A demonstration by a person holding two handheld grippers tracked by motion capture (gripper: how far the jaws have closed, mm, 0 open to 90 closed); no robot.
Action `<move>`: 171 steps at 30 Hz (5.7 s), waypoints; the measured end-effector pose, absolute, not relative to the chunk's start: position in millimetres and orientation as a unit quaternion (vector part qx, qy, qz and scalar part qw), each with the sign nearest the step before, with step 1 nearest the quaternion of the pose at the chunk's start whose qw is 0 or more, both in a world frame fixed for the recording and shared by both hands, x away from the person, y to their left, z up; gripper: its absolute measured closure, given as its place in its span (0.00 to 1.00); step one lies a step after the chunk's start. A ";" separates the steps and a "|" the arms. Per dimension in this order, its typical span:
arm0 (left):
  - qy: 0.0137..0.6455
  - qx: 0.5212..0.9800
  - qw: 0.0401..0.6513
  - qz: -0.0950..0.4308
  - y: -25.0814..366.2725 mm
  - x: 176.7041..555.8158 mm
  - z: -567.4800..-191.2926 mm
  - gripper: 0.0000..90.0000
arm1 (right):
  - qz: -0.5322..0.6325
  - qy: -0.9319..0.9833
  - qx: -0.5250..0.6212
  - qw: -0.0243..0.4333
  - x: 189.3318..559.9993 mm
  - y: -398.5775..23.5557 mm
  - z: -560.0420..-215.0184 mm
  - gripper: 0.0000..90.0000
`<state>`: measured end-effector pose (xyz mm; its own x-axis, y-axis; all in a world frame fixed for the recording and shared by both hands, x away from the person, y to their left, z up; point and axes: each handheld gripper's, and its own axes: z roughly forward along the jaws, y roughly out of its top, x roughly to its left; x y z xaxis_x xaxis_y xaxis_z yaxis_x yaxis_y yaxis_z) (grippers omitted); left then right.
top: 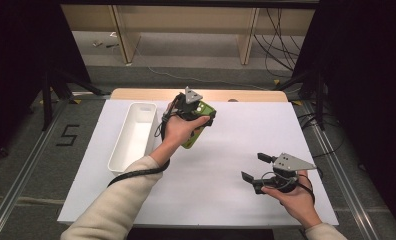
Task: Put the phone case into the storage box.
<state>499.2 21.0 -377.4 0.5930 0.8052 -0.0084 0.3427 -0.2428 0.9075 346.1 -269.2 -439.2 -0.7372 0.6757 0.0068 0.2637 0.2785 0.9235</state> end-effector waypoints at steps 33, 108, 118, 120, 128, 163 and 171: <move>0.394 0.733 0.489 0.259 43.5 496.6 -366.6 0.18 | 0.517 0.775 0.304 0.198 345.9 -269.0 -439.4 0.14; 0.434 0.692 0.499 0.291 106.8 498.8 -352.1 0.18 | 0.520 0.772 0.308 0.198 346.4 -270.7 -439.4 0.14; 0.441 0.684 0.498 0.300 118.6 499.0 -349.2 0.18 | 0.521 0.771 0.308 0.197 346.3 -270.9 -439.2 0.14; 0.442 0.683 0.497 0.301 121.4 499.0 -349.0 0.18 | 0.521 0.771 0.308 0.197 346.3 -270.9 -439.2 0.14; 0.450 0.678 0.497 0.303 130.4 499.3 -350.2 0.18 | 0.520 0.771 0.309 0.199 346.5 -271.0 -439.0 0.14; 0.477 0.656 0.500 0.304 158.9 497.7 -353.9 0.18 | 0.521 0.770 0.309 0.199 346.5 -270.9 -439.1 0.14; 0.476 0.655 0.498 0.309 164.4 498.2 -353.8 0.18 | 0.523 0.769 0.309 0.201 346.0 -270.9 -438.6 0.14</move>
